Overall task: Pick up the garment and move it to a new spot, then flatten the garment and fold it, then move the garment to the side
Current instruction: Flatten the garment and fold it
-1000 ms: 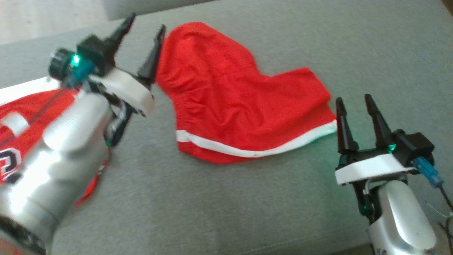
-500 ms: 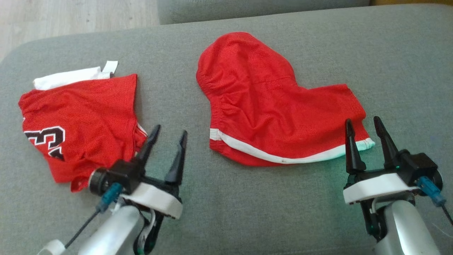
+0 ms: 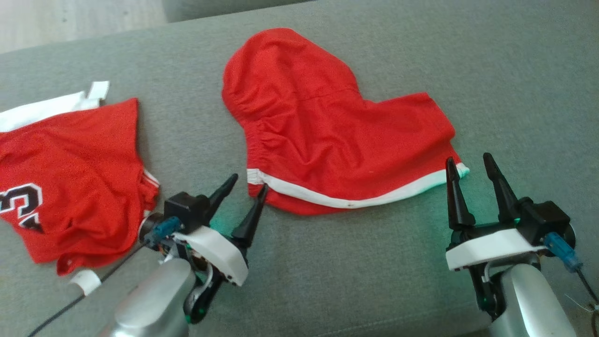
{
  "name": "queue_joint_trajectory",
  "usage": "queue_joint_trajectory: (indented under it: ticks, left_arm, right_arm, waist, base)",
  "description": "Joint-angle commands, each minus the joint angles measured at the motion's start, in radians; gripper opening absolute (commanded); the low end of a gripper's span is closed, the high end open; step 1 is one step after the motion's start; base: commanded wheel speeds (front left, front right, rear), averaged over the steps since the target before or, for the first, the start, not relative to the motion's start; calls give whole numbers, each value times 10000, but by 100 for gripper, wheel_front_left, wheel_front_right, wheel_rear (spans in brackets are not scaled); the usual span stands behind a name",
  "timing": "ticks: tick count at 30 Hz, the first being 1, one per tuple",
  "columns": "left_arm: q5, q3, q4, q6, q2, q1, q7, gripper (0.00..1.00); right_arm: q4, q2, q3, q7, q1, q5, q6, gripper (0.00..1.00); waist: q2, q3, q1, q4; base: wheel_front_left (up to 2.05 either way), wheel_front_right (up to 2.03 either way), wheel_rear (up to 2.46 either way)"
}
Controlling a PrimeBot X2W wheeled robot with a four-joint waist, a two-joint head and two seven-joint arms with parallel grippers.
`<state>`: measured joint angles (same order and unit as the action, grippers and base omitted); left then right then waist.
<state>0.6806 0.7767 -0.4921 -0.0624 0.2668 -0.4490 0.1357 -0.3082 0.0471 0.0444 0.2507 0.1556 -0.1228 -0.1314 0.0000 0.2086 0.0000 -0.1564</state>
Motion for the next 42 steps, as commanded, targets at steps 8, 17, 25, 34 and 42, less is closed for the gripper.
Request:
queue_joint_trajectory:
  ticks: [8,17,25,34,42]
  left_arm:
    - [135,-347,-693,-194,176,-1003,-106,100]
    - [228,-217,-925,-432,162,-1262,137,0]
    - [65,-14,-315,-460,294,-997,578,0]
    - [-335,357,757,-190,462,-687,614,0]
    - [-541,588,1301,-61,616,-601,517,0]
  right_arm:
    - [367,31,269,111,349,-216,7,100]
    - [235,31,154,111,375,-219,7,100]
    - [-737,31,-365,111,359,237,7,100]
    - [-1933,31,-1062,-345,791,697,7,100]
    - [-3132,31,-1269,-1042,1657,1225,7,100]
  waist:
    - [0,363,0,-509]
    - [0,433,0,-630]
    - [0,51,0,-429]
    - [0,-204,0,-17]
    - [0,-102,0,288]
  base:
    - [0,0,0]
    - [0,0,0]
    - [0,0,0]
    - [0,0,0]
    - [0,0,0]
